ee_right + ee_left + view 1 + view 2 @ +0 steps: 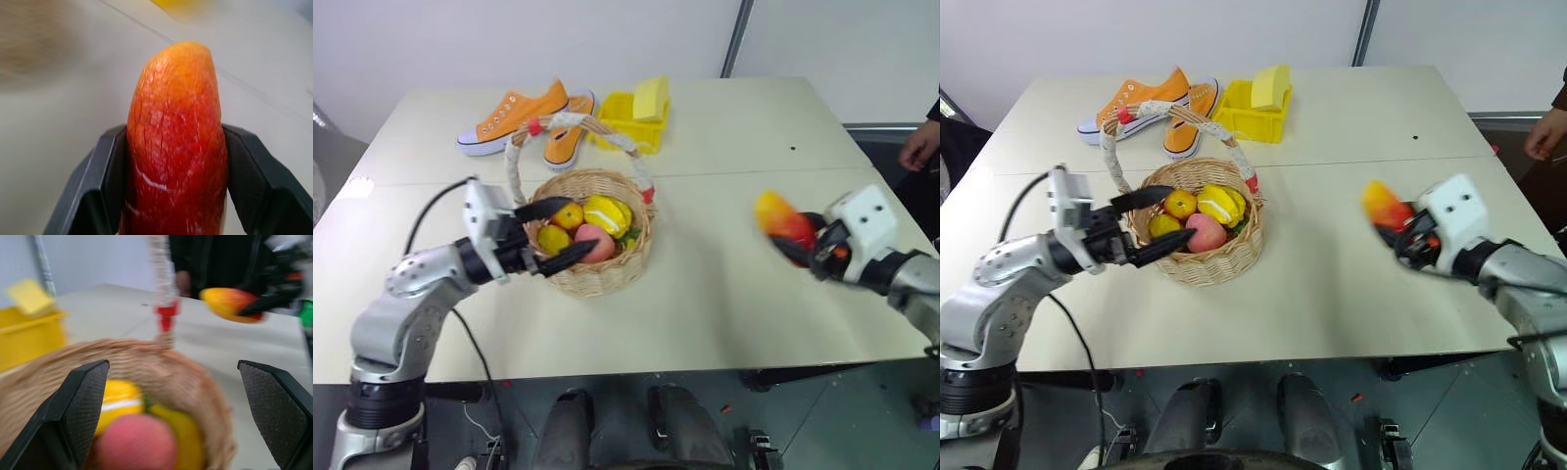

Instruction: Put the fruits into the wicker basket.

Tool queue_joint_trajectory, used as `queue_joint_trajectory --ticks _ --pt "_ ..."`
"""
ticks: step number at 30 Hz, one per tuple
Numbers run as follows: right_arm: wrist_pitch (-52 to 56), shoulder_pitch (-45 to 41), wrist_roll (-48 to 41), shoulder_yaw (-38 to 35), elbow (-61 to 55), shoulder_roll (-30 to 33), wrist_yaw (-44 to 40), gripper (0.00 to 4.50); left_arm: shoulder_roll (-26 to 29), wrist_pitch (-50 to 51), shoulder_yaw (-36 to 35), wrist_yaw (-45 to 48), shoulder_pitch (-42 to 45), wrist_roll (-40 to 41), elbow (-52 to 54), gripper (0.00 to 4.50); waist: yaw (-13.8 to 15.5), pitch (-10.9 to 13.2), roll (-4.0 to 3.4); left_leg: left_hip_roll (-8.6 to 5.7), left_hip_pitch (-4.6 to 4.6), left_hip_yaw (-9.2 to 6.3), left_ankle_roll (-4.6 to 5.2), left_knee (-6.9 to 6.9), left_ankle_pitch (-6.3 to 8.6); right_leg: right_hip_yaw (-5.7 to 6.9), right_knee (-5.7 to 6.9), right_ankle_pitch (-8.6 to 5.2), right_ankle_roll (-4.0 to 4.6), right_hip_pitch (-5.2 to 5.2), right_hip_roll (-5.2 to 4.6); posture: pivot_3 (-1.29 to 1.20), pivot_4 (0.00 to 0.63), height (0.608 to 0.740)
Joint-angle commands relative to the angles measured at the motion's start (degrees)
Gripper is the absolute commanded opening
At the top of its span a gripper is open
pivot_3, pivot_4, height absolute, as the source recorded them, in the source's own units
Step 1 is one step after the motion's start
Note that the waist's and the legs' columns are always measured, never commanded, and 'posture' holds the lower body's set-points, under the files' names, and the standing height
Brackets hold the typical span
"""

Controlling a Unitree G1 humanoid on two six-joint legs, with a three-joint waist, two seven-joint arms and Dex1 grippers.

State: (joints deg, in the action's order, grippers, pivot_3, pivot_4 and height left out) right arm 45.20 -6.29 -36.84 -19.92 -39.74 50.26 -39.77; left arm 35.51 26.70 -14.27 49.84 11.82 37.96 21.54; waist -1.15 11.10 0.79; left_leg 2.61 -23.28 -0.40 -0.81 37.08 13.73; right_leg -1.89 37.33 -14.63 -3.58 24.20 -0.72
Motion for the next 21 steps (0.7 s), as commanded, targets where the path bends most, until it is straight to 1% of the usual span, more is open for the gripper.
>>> queue_joint_trajectory --ticks 1,4,7,10,12,15,18,20,21 --pt "2.8 -10.2 -7.1 6.9 -4.8 -2.8 1.7 2.74 1.5 -3.3 -3.9 1.7 -1.8 0.0 -1.7 4.50 -0.1 0.0 0.02 0.08 0.04 0.09 -0.01 0.02 0.00 -0.05 -0.03 0.09 0.16 0.01 0.04 0.00 0.150 0.740" --pt "6.7 -20.7 -5.8 18.0 -3.9 -9.3 6.9 2.74 1.9 -3.4 -5.4 1.8 -3.7 1.0 -1.5 4.50 -0.2 0.0 0.17 0.13 0.06 0.09 -0.03 0.05 -0.01 -0.05 -0.05 0.17 0.31 0.04 0.07 0.00 0.150 0.740" --pt "10.3 -28.7 -2.7 26.3 0.9 -18.6 13.9 2.74 2.1 -2.7 -6.8 2.0 -5.3 3.0 -0.9 4.50 0.2 0.0 0.18 0.17 -0.07 0.10 -0.03 0.02 -0.01 -0.06 -0.05 0.30 0.55 0.22 0.06 0.00 0.150 0.740" --pt "11.7 -33.5 1.5 31.3 7.5 -25.3 18.5 2.74 2.6 -1.8 -7.9 1.9 -6.7 4.2 -0.4 4.50 0.4 0.0 0.18 0.16 -0.19 0.13 -0.03 -0.02 -0.02 -0.06 -0.06 0.25 0.47 0.30 0.05 0.00 0.150 0.740" --pt "11.7 -35.5 4.1 33.3 11.8 -28.7 20.7 2.74 2.9 -1.2 -8.6 1.4 -7.9 4.8 0.5 4.50 0.2 0.0 0.19 0.16 -0.22 0.16 -0.03 -0.03 -0.01 -0.07 -0.08 0.24 0.43 0.32 0.02 0.00 0.150 0.740" --pt "12.1 -37.8 5.0 33.6 16.4 -32.5 21.3 2.74 3.1 -1.1 -8.9 0.5 -9.2 5.1 1.7 4.50 0.3 0.0 0.19 0.16 -0.23 0.18 -0.03 -0.05 -0.01 -0.08 -0.11 0.24 0.43 0.33 0.00 0.00 0.150 0.740" --pt "11.5 -38.8 5.9 33.6 17.8 -33.6 20.4 3.57 3.0 -1.1 -8.8 -0.2 -9.6 5.2 2.3 4.50 0.3 0.0 0.19 0.17 -0.23 0.19 -0.03 -0.05 -0.01 -0.08 -0.09 0.25 0.44 0.34 0.01 0.00 0.150 0.740" --pt "10.5 -38.3 6.4 33.4 15.4 -33.2 19.8 4.46 2.8 -1.0 -8.4 -0.7 -9.6 5.2 2.7 4.50 0.2 0.0 0.19 0.17 -0.22 0.19 -0.03 -0.05 -0.01 -0.08 -0.09 0.25 0.45 0.34 0.02 0.00 0.150 0.740" --pt "10.0 -37.6 5.7 32.5 13.9 -33.2 19.3 4.46 2.8 -1.0 -8.3 -0.8 -9.6 5.2 2.8 4.50 0.2 0.0 0.18 0.17 -0.22 0.19 -0.03 -0.06 -0.01 -0.08 -0.09 0.25 0.45 0.34 0.02 0.00 0.150 0.740"
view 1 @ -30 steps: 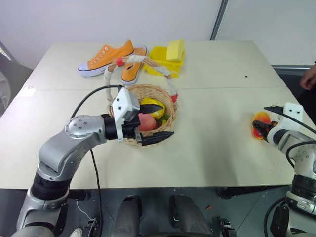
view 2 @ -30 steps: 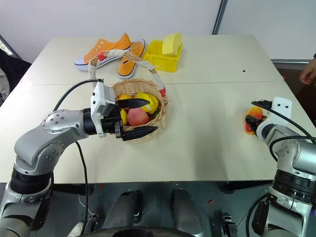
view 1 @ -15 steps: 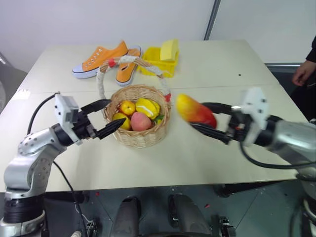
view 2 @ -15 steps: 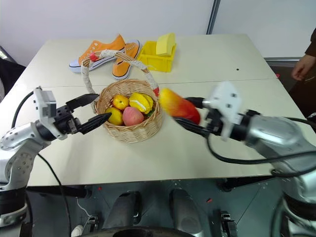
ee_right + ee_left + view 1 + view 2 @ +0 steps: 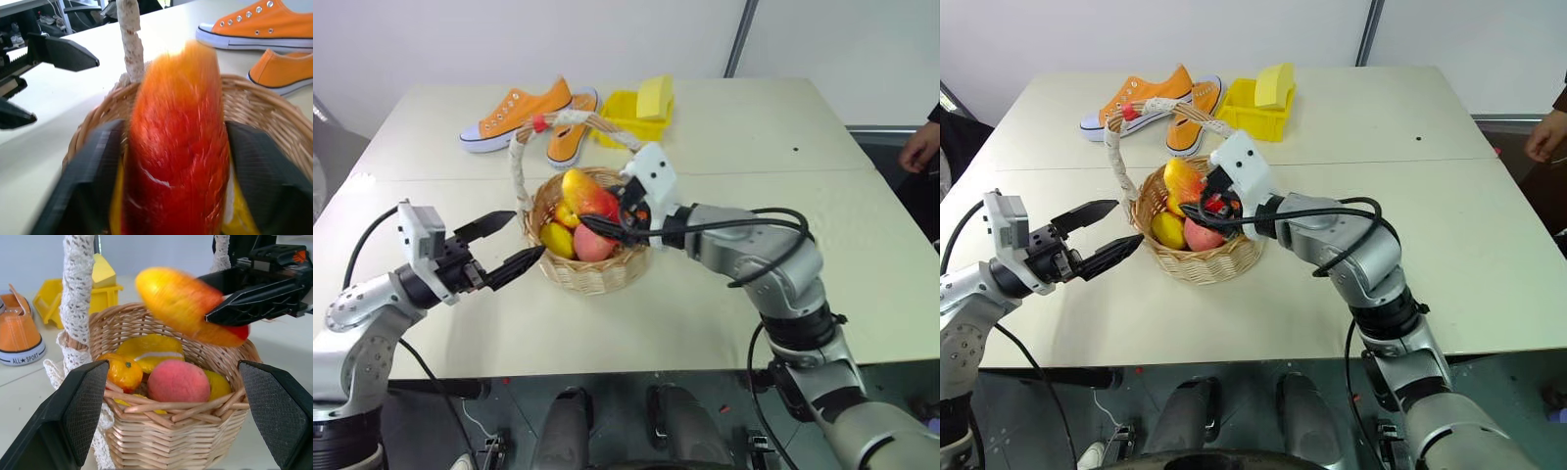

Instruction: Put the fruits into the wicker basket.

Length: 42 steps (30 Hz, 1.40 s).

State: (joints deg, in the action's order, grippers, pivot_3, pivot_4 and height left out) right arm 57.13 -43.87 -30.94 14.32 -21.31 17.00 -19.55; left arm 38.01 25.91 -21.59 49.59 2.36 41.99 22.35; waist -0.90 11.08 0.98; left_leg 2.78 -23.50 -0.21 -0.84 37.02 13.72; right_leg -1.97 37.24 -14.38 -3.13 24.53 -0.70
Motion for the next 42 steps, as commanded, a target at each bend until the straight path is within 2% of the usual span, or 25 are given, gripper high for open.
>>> queue_joint_trajectory --ticks 1,6,10,15,20,22,24,29,30,36,42 --pt "-2.3 1.3 -1.4 -2.8 -6.8 1.3 -2.8 4.46 0.2 -0.2 -0.7 -0.7 0.1 1.1 2.0 4.50 -0.1 0.0 0.00 0.00 0.00 0.01 0.00 -0.01 0.00 0.00 0.00 0.00 0.00 0.00 0.00 0.00 0.150 0.740" --pt "-3.7 13.6 -12.9 -13.0 -19.4 10.0 -13.9 4.46 0.1 -0.4 0.4 -0.9 1.2 0.9 1.6 4.50 0.3 0.0 0.02 -0.01 -0.02 -0.01 0.01 -0.07 0.01 0.01 -0.08 -0.05 -0.08 -0.03 -0.02 0.00 0.150 0.740" --pt "-4.1 20.0 -13.9 -18.9 -20.1 14.3 -12.8 4.46 0.0 -0.5 1.1 -0.8 2.2 0.9 1.0 4.50 -0.4 0.0 0.03 0.00 0.09 0.10 0.01 -0.05 0.01 -0.05 -0.10 -0.01 -0.02 -0.07 0.01 0.00 0.150 0.740" --pt "-9.1 16.2 -3.9 -16.6 -10.1 8.3 -2.3 4.46 -0.7 -0.8 2.8 -0.5 4.2 0.8 0.2 4.50 -1.0 0.0 0.02 0.07 0.22 0.03 0.01 -0.06 0.01 -0.10 -0.04 0.05 0.07 -0.06 0.16 0.00 0.150 0.740" --pt "-17.1 13.0 2.0 -12.9 0.0 0.2 0.1 4.46 -1.6 -0.4 3.1 -1.2 4.9 1.6 1.0 4.50 -1.6 0.0 0.03 0.07 0.10 0.03 0.02 -0.09 0.01 -0.11 -0.02 0.08 0.09 0.03 0.19 0.00 0.150 0.740" --pt "-20.1 12.6 2.8 -13.0 3.3 -2.5 0.1 3.94 -1.9 -0.6 3.2 -1.8 4.7 1.4 1.6 4.50 -1.6 0.0 0.02 0.05 0.08 0.07 0.05 -0.10 0.03 -0.18 -0.02 0.06 -0.11 0.04 0.18 0.00 0.150 0.740" --pt "-21.3 12.8 2.4 -13.2 4.1 -3.4 -1.4 3.15 -2.2 -0.7 3.1 -2.2 4.5 1.4 2.0 4.50 -1.5 0.0 0.03 0.02 0.05 0.07 0.06 -0.15 0.04 -0.21 -0.03 0.09 -0.26 0.06 0.16 0.00 0.150 0.740" --pt "-23.3 13.7 3.0 -13.4 2.7 -3.1 -2.5 0.47 -2.7 -1.1 3.5 -3.0 3.8 1.1 2.8 4.50 -1.4 0.0 0.03 -0.01 0.03 0.08 0.07 -0.14 0.04 -0.23 -0.03 -0.01 -0.14 0.06 0.11 0.00 0.150 0.740" --pt "-24.1 13.9 3.1 -14.0 1.9 -2.7 -2.7 0.13 -2.8 -1.1 3.5 -3.1 3.8 1.1 2.8 4.50 -1.4 0.0 0.03 -0.01 0.04 0.08 0.07 -0.13 0.04 -0.23 -0.03 -0.02 -0.10 0.06 0.11 0.00 0.150 0.740" --pt "-27.2 14.2 4.0 -23.7 1.0 3.3 -1.1 0.13 -2.6 -1.5 3.9 -3.5 4.2 0.9 2.4 4.50 -1.2 0.0 0.03 -0.05 0.04 0.09 0.06 -0.11 0.04 -0.25 -0.03 -0.01 -0.07 0.05 0.10 0.00 0.150 0.740" --pt "-32.3 16.0 11.8 -36.8 11.2 14.3 5.4 0.13 -3.3 -2.2 5.9 -3.2 6.4 -0.1 0.8 4.50 -0.2 0.0 0.03 -0.10 0.04 0.20 0.06 -0.09 0.04 -0.34 -0.09 -0.02 -0.06 0.04 0.08 0.00 0.150 0.740"
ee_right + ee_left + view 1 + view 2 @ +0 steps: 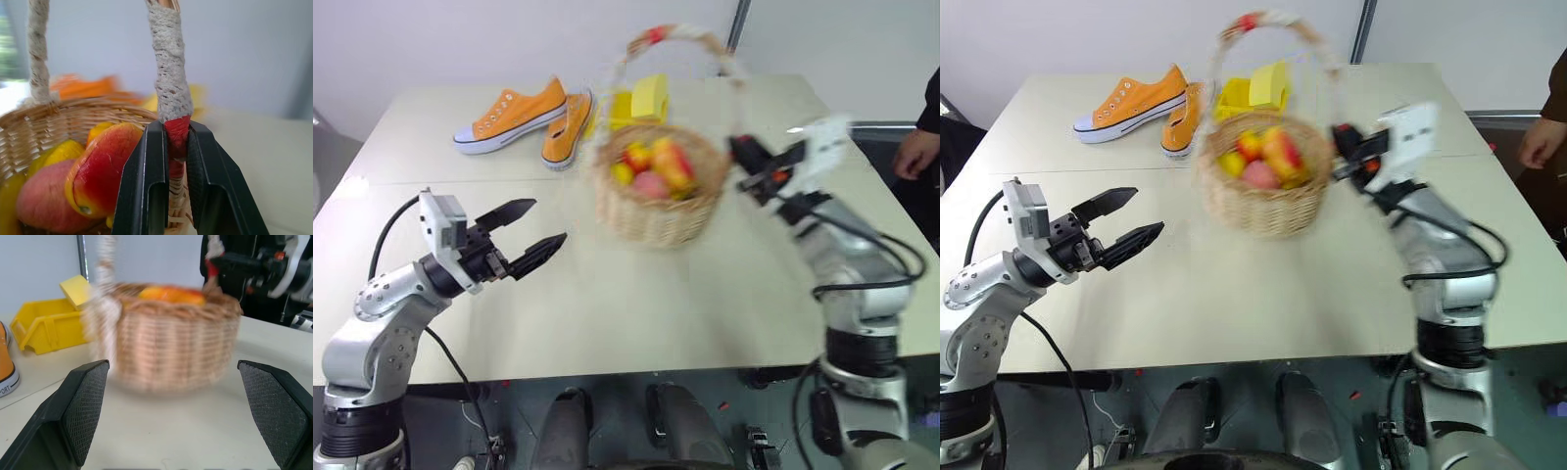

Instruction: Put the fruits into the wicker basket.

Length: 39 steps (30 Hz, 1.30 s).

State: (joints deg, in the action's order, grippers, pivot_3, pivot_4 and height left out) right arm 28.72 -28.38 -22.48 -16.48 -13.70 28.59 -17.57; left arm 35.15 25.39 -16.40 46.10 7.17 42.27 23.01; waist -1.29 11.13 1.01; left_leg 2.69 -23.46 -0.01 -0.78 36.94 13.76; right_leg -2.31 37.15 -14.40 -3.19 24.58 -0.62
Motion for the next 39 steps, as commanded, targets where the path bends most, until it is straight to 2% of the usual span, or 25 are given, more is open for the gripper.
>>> queue_joint_trajectory --ticks 1,6,10,14,17,23,28,33,39 --pt "-4.9 0.8 4.5 -7.1 5.8 3.4 4.4 0.13 -0.6 -1.8 1.1 0.4 2.0 -0.6 -0.1 4.50 0.2 0.0 0.00 0.00 0.02 0.03 0.00 0.00 0.00 -0.03 0.01 0.00 0.00 0.00 0.00 0.00 0.150 0.740" --pt "-10.4 0.3 8.4 -10.0 15.7 5.0 8.4 0.13 -1.3 -2.3 2.5 1.1 3.8 -1.2 -1.5 4.50 -0.4 0.0 -0.04 0.03 0.10 0.18 0.01 -0.02 0.00 -0.18 0.06 0.01 0.00 0.02 0.08 0.00 0.150 0.740" --pt "-12.0 1.5 7.4 -11.2 17.5 4.8 7.5 0.13 -1.6 -2.7 3.0 1.5 4.7 -1.6 -2.3 4.50 -1.2 0.0 -0.07 0.04 0.13 0.18 0.02 -0.08 0.01 -0.22 0.11 0.07 -0.12 0.04 0.10 0.00 0.150 0.740" --pt "-10.9 4.4 5.7 -11.3 13.8 4.9 5.6 1.93 -1.5 -2.9 3.1 1.8 4.7 -1.9 -2.8 4.50 -1.2 0.0 -0.07 0.04 0.12 0.19 0.03 -0.08 0.01 -0.22 0.11 0.10 -0.20 0.04 0.10 0.00 0.150 0.740" --pt "-11.3 9.2 6.1 -11.9 8.3 6.1 4.1 3.47 -0.9 -2.3 2.4 0.9 4.0 -2.6 -3.6 4.50 -1.1 0.0 -0.07 0.04 0.12 0.19 0.03 -0.08 0.01 -0.22 0.11 0.10 -0.20 0.04 0.09 0.00 0.150 0.740" --pt "-14.2 22.2 4.0 -12.0 -0.6 8.2 -5.4 3.47 -0.3 -2.9 0.0 -3.2 0.1 -6.4 -6.7 4.50 -1.1 0.0 -0.06 0.04 0.13 0.19 0.03 -0.06 0.01 -0.22 0.09 0.00 -0.09 0.01 0.08 0.00 0.150 0.740" --pt "-10.1 30.3 -3.9 -1.9 -11.0 8.5 -19.4 3.47 -1.3 -6.6 -1.5 -7.0 -5.6 -11.9 -9.9 4.50 -1.5 0.0 -0.06 0.09 0.27 0.25 0.03 -0.07 0.01 -0.27 0.13 -0.10 -0.20 -0.04 0.10 0.00 0.150 0.740" --pt "-10.2 29.5 -3.6 7.2 -11.3 6.7 -23.5 3.47 -3.1 -8.6 -2.6 -10.8 -9.6 -15.1 -11.2 4.50 -1.0 0.0 -0.02 0.11 0.28 0.23 0.02 -0.04 0.02 -0.27 0.17 -0.11 -0.17 -0.04 0.07 0.00 0.150 0.740" --pt "-11.2 23.0 -1.5 11.5 -5.8 3.7 -22.8 3.47 -4.8 -10.6 -4.3 -12.7 -13.4 -16.0 -9.9 4.50 -0.8 0.0 0.11 0.04 0.14 0.32 0.01 0.06 0.02 -0.26 -0.02 0.02 0.05 -0.04 -0.09 0.00 0.150 0.740"
